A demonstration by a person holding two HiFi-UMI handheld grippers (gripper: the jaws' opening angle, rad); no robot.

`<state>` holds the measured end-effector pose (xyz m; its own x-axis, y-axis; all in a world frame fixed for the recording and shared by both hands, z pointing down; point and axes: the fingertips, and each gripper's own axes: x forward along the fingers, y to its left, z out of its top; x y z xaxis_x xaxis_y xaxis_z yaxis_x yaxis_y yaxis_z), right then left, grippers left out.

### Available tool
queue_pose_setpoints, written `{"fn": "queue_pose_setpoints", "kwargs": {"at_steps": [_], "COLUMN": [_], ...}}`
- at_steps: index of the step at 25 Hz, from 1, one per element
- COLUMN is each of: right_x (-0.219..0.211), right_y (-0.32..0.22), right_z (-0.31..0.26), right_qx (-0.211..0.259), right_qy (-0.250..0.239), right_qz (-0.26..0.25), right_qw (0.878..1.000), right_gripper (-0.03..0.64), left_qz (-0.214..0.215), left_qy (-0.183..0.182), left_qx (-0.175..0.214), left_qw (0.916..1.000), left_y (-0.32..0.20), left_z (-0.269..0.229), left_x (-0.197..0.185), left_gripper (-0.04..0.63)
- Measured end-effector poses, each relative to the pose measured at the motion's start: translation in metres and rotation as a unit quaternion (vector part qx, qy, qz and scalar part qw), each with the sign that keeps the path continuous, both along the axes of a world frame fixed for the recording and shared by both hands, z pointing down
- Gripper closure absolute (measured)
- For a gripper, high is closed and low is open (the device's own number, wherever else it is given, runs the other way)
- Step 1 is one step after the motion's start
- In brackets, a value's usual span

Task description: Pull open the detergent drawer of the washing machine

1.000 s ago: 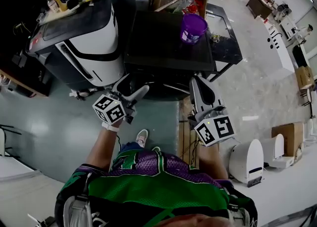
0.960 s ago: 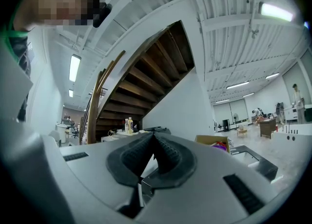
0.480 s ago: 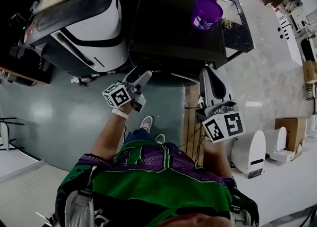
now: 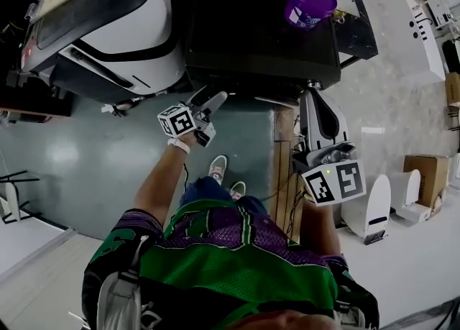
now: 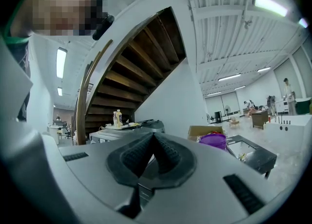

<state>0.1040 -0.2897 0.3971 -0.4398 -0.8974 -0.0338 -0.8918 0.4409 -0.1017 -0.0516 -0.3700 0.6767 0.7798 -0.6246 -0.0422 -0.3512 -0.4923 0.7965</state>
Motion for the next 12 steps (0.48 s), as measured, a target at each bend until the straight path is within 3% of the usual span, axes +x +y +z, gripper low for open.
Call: {"fn": "queue_pose_setpoints", "kwargs": {"at_steps": [12], "right_x": [-0.02], "right_y": [-0.027], "right_z": [0.041], "right_qx": [-0.039], "right_qy": [0.012], "right_qz": [0.02], "right_qw": [0.999], "right_gripper": [0.615], "left_qz": [0.007], "left_qy": [0.011], "left_qx": [-0.064], "left_qw": [0.9979], "left_y": [-0.051], "left_z": [0.099], "left_x": [-0.012], "left_gripper": [0.192]}}
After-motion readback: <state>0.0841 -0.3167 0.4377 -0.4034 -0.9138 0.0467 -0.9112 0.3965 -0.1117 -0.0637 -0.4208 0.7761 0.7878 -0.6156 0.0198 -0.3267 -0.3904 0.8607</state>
